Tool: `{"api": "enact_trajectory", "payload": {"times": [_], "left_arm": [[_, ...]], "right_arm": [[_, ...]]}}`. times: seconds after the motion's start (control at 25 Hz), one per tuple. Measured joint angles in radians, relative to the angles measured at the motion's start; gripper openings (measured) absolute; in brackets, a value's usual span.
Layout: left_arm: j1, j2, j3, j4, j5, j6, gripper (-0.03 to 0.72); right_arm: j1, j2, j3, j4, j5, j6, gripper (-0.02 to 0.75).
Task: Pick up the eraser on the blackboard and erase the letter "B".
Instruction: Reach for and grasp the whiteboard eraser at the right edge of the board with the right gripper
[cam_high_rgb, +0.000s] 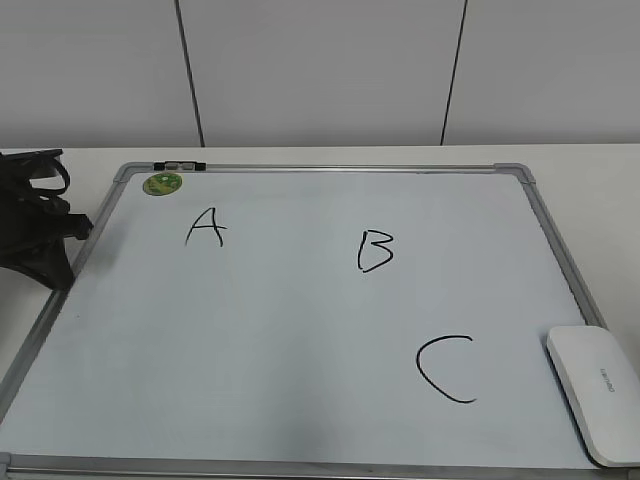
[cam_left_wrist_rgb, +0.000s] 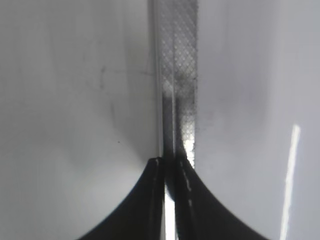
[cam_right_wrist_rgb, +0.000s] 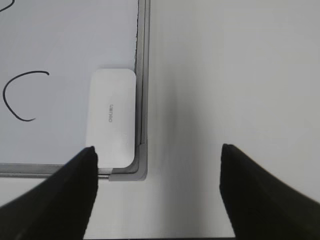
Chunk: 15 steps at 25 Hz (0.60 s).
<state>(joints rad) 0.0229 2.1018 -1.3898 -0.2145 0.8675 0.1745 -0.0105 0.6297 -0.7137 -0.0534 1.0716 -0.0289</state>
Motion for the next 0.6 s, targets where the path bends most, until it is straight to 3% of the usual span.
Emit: {"api": "enact_trajectory", "payload": {"times": [0.2, 0.6], "left_arm": [[0.0, 0.0, 0.0, 0.0, 0.0, 0.0, 0.011], [0.0, 0.0, 0.0, -0.001, 0.001, 0.0, 0.011]], "right_arm": [[0.0, 0.082, 0.0, 0.026, -0.053, 0.0, 0.585], [0.0, 0.266, 0.0, 0.157, -0.021, -0.023, 0.586]]}}
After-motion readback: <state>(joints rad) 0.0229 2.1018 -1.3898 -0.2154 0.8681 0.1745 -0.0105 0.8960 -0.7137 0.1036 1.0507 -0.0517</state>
